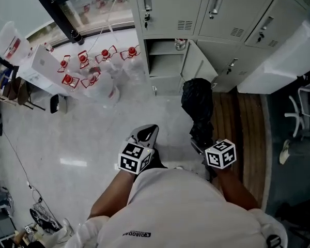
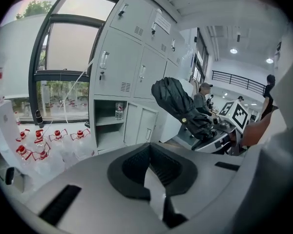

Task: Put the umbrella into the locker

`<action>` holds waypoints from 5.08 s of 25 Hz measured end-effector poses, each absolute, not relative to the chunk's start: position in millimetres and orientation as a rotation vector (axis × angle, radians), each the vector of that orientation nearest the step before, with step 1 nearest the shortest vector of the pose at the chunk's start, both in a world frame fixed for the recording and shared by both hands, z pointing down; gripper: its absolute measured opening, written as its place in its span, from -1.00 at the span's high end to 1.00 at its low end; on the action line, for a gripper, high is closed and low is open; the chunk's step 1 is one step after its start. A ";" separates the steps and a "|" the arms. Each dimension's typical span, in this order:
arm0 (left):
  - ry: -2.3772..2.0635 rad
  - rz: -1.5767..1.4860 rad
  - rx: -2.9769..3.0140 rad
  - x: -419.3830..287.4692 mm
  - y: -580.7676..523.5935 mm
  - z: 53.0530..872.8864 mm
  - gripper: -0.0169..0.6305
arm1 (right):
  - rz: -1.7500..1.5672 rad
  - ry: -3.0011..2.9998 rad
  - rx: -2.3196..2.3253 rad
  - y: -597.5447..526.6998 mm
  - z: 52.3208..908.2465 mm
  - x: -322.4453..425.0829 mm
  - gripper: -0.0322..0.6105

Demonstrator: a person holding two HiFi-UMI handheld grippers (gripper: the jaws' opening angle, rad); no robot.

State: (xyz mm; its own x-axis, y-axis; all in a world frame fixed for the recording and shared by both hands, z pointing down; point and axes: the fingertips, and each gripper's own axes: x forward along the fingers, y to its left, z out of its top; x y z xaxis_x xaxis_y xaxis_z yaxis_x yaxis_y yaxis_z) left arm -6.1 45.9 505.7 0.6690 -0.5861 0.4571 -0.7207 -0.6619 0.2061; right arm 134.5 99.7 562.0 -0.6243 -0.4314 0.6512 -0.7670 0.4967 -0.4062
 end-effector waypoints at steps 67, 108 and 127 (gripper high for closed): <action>-1.254 0.565 2.303 -146.7 -282.1 524.7 0.90 | 1.352 -1.802 1.110 -399.5 787.9 59.7 0.66; -1.127 0.629 2.357 -125.2 -275.6 536.1 0.90 | 0.700 -2.047 1.217 -376.7 746.3 74.4 0.46; -1.257 0.646 2.281 -151.1 -275.0 534.0 0.90 | 0.514 -2.005 1.250 -473.1 731.0 78.2 0.50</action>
State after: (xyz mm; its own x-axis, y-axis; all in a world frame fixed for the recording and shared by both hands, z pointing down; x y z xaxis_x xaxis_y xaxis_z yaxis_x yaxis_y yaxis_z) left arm -151.1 -275.0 534.0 0.4736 -0.6488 0.5956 -0.8619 -0.4805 0.1620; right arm 78.2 -473.1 731.0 -0.2816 -0.6092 0.7413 -0.8909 0.4530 0.0339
